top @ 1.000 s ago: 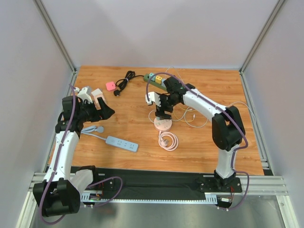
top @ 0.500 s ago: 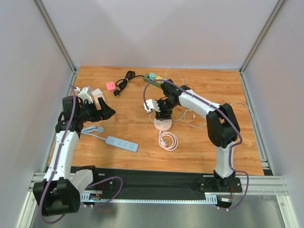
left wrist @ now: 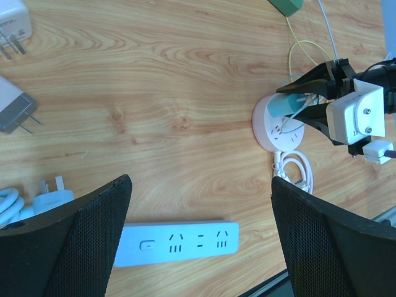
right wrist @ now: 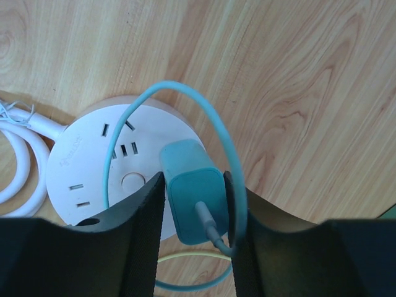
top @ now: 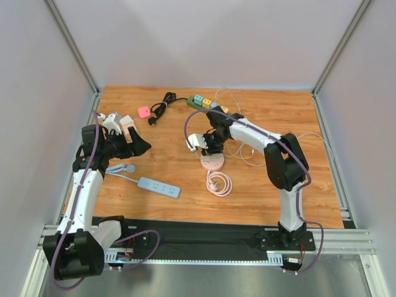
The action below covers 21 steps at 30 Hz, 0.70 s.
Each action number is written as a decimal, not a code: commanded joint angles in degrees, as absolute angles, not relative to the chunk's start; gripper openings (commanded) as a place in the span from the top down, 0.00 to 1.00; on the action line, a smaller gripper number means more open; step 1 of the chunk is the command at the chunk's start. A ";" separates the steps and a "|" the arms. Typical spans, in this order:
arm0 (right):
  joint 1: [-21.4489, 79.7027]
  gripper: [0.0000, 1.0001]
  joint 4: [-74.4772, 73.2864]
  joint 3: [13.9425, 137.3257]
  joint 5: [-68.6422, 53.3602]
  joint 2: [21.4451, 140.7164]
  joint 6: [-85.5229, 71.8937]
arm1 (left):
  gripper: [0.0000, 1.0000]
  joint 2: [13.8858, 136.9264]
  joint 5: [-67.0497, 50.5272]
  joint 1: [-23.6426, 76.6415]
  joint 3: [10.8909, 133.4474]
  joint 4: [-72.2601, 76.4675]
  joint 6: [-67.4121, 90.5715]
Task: Pull the plug off the socket
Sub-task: Remove the plug from the socket.
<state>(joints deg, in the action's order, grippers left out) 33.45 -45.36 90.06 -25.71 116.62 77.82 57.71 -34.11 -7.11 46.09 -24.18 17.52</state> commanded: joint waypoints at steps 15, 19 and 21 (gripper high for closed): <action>34.10 1.00 -42.54 91.15 -22.59 112.51 58.15 | 0.01 62.13 -47.62 -7.29 44.12 -16.18 21.79; 33.75 1.00 -41.14 88.70 -21.27 108.91 43.83 | 0.01 65.12 -51.76 -3.89 44.73 -15.21 22.94; 33.66 1.00 -40.61 87.63 -20.57 107.93 40.01 | 0.02 66.35 -51.68 -1.51 45.26 -15.81 22.16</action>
